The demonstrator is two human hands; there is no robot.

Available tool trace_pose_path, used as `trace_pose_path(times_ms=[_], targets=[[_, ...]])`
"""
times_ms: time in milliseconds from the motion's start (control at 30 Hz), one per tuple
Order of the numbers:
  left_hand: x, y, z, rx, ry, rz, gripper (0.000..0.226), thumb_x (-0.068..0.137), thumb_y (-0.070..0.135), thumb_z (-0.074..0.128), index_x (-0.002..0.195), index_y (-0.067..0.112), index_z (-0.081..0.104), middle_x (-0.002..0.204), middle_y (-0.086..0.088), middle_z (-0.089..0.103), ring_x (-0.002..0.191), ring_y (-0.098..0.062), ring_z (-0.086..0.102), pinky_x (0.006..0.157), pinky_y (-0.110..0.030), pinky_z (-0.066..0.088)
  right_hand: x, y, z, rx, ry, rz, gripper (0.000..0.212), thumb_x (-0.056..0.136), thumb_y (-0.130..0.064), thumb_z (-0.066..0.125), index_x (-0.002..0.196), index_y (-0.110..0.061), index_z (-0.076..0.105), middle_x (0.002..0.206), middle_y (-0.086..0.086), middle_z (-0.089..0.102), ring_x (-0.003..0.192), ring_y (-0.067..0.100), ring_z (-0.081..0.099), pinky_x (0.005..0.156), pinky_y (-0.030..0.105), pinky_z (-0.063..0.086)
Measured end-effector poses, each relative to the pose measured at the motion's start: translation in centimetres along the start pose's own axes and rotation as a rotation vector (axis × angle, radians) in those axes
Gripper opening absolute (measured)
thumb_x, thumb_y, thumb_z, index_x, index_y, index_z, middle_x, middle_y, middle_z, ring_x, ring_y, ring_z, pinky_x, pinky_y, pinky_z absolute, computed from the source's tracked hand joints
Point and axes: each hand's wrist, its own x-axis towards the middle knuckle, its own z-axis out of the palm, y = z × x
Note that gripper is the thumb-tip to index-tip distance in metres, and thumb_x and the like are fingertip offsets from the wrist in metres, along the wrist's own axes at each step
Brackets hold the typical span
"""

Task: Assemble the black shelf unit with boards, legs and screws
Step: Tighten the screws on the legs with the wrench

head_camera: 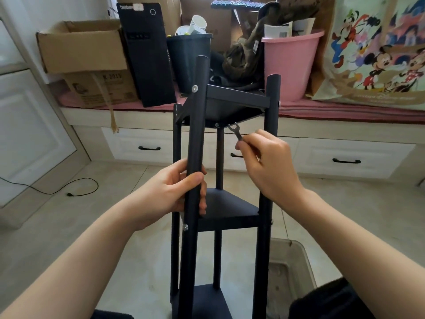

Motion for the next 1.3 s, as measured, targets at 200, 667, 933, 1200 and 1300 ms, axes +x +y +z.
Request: trace_pose_path(times_ms=[200, 667, 933, 1200, 1300], targets=[[0.4, -0.3, -0.3, -0.027, 0.041, 0.03, 0.03, 0.092, 0.035, 0.059, 0.114, 0.014, 0.056, 0.084, -0.008, 0.062, 0.075, -0.027, 0.066, 0.075, -0.044, 0.061, -0.7, 1.3, -0.6, -0.105, 0.022, 0.115, 0.014, 0.094, -0.02, 0.065, 0.089, -0.01, 0.074, 0.093, 0.0, 0.043, 0.082, 0.017, 0.046, 0.071, 0.026, 0.044], [2.2, 0.2, 1.1, -0.079, 0.115, 0.081, 0.022, 0.1, 0.02, 0.054, 0.119, 0.008, 0.055, 0.085, -0.01, 0.058, 0.072, -0.025, 0.062, 0.078, -0.049, 0.061, 1.1, 2.7, 1.9, 0.651, 0.032, 0.695, 0.024, 0.097, -0.019, 0.057, 0.08, -0.023, 0.074, 0.091, -0.015, 0.066, 0.08, 0.002, 0.054, 0.063, 0.009, 0.044], [2.9, -0.2, 1.1, 0.021, 0.326, 0.066, 0.018, 0.101, 0.019, 0.059, 0.117, 0.025, 0.062, 0.084, 0.0, 0.07, 0.078, -0.02, 0.069, 0.078, -0.041, 0.063, 2.5, 3.5, 3.9, 0.683, 0.066, 0.65, 0.024, 0.095, -0.02, 0.059, 0.077, -0.027, 0.075, 0.073, -0.026, 0.068, 0.075, 0.0, 0.055, 0.064, 0.009, 0.044], [0.2, -3.1, 2.5, 0.318, 0.662, 0.051, 0.024, 0.092, 0.024, 0.071, 0.113, 0.032, 0.063, 0.106, 0.011, 0.063, 0.086, 0.008, 0.062, 0.07, -0.004, 0.045, 3.3, 3.8, 4.9, 0.692, 0.015, 0.651, 0.024, 0.093, -0.022, 0.061, 0.075, -0.026, 0.076, 0.081, -0.022, 0.069, 0.077, 0.006, 0.053, 0.071, 0.016, 0.043], [-1.4, -6.3, 4.7, 0.257, 0.885, 0.018, 0.034, 0.089, 0.035, 0.073, 0.12, 0.032, 0.059, 0.112, 0.009, 0.051, 0.093, -0.005, 0.054, 0.076, -0.01, 0.041, 3.4, 4.0, 5.1, 0.698, 0.007, 0.647, 0.025, 0.093, -0.022, 0.061, 0.074, -0.026, 0.076, 0.078, -0.022, 0.068, 0.078, 0.01, 0.052, 0.074, 0.021, 0.043]])
